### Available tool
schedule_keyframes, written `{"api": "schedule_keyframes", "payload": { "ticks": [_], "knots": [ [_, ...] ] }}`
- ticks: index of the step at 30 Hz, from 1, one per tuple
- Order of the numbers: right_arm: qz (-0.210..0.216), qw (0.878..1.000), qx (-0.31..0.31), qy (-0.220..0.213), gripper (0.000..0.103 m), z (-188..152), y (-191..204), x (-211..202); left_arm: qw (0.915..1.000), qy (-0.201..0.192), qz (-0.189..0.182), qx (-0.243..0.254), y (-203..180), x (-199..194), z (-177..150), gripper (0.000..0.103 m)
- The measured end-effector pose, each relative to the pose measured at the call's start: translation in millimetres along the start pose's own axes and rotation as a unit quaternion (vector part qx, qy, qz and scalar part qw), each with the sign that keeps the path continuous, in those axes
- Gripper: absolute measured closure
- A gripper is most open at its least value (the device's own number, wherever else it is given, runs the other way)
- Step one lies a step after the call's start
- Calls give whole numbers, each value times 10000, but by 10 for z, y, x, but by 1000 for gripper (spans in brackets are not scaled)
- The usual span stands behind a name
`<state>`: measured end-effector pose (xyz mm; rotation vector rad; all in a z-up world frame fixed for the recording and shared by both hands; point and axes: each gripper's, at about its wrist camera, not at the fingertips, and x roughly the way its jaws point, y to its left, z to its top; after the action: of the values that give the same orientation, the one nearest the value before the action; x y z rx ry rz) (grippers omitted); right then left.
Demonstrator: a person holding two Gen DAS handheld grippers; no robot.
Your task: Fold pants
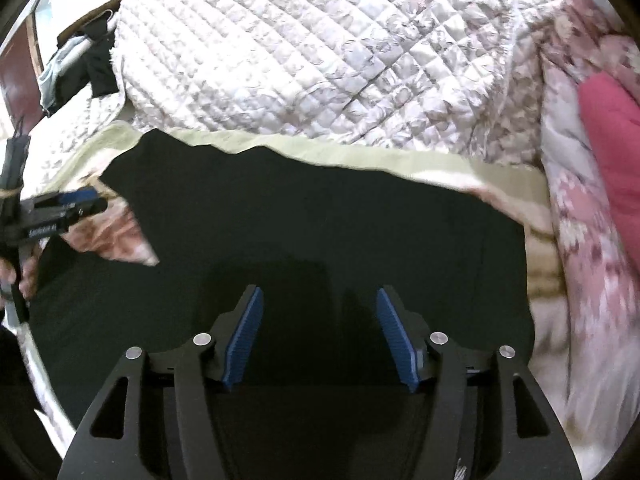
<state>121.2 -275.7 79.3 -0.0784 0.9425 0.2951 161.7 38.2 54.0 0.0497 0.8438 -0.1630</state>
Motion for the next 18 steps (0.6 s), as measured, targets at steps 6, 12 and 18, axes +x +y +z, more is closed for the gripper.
{"api": "schedule_keyframes", "payload": {
  "ticks": [6,12,18],
  "knots": [
    [61,9998,-156,134,41,421,-288,498,9998,5,78,191,35,611,492,40],
    [286,9985,-143,441,41,715,-483,986,9996,188,52,183,-14,1159,729,39],
    [112,9939,-544,950,41,732,-394,1301,9981,390,234,408,-188,1418,702,33]
  ]
}}
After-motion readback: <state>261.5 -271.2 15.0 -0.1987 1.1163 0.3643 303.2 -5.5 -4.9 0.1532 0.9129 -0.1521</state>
